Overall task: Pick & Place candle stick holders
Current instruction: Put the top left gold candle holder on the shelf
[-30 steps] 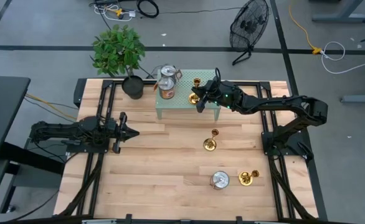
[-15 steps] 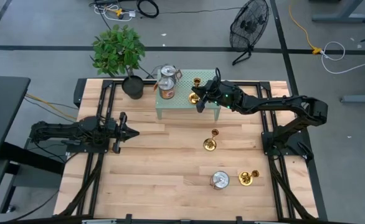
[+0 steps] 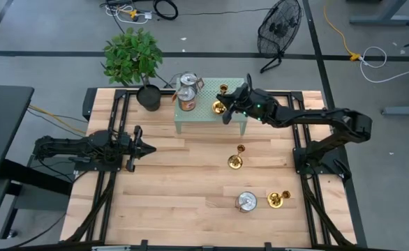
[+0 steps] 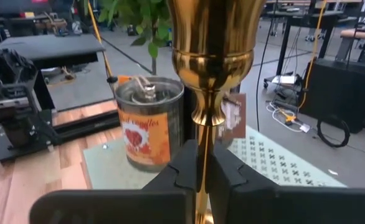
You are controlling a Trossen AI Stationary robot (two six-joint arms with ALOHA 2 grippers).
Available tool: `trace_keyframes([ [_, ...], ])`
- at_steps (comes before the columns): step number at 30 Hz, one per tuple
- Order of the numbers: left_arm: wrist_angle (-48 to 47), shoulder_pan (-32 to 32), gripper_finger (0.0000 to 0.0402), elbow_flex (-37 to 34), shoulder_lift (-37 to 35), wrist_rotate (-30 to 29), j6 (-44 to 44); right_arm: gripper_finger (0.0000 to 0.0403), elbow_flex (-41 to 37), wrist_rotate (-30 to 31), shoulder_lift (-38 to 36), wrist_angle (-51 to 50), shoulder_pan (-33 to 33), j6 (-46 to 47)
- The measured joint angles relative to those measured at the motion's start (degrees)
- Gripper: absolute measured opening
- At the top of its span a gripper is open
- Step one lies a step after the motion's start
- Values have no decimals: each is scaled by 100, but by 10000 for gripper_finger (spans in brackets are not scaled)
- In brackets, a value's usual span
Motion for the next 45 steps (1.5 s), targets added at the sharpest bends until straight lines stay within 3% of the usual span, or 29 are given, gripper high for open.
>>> trace_keyframes([
  [8, 1, 0, 30, 0, 0, 0, -1, 17, 0, 17, -194, -65, -268, 1],
  [28, 1, 0, 30, 0, 1, 0, -1, 18, 472, 9, -285, -786, -1707, -448],
  [45, 1, 1, 30, 0, 1, 0, -1, 15, 474, -448, 224, -658, -1812, -452],
])
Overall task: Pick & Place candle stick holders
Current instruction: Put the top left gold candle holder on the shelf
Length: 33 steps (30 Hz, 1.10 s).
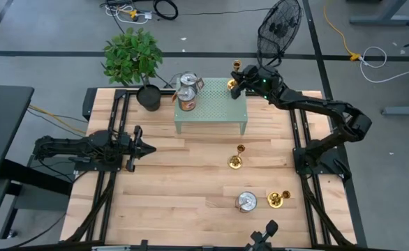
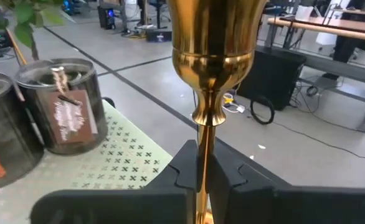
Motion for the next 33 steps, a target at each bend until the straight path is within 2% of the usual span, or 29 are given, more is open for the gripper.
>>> trace_keyframes([
  [7, 0, 0, 30, -2, -2, 0, 0, 14, 0, -93, 155, 164, -104, 6],
  [18, 0, -1, 30, -1, 0, 0, 0, 14, -1, -117, 185, 215, -250, 566],
  [26, -1, -1, 30, -1, -2, 0, 0, 14, -11, -416, 356, 261, -237, 435],
  [33, -2, -1, 30, 0, 0, 0, 0, 14, -11, -402, 383, 289, -211, 400],
])
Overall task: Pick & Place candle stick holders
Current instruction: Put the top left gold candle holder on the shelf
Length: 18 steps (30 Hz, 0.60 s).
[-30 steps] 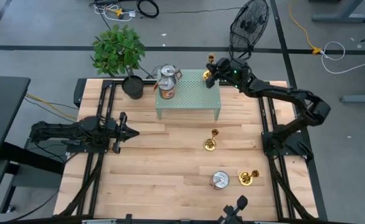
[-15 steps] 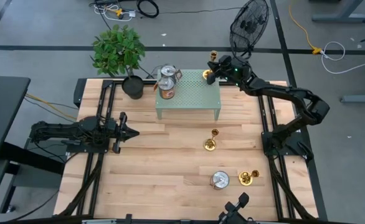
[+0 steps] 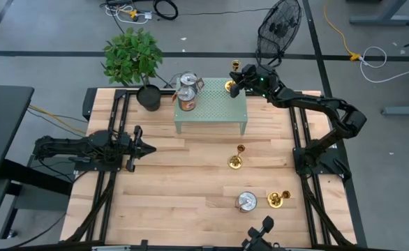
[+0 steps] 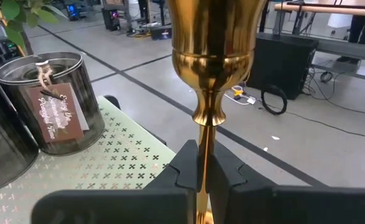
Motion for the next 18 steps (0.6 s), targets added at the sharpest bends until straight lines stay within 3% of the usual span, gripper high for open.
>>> trace_keyframes([
  [18, 2, -1, 30, 0, 0, 0, 1, 14, -4, 203, 2, -18, -1, -96],
])
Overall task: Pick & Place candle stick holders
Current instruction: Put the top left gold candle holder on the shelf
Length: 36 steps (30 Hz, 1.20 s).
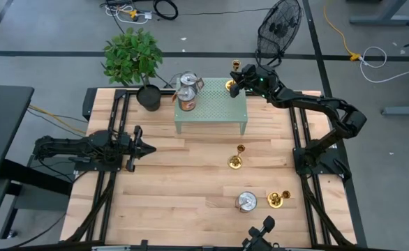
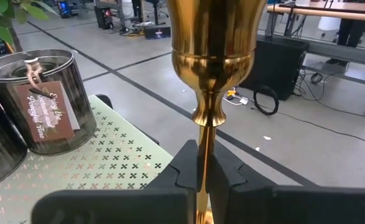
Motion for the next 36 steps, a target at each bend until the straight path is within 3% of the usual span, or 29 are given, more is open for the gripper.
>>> trace_keyframes([
  [14, 0, 1, 30, -1, -1, 0, -1, 14, 0, 3, 0, -76, 85, -353],
  [36, 0, 1, 30, -1, -1, 0, 1, 14, -15, -109, -159, -309, 135, -41],
])
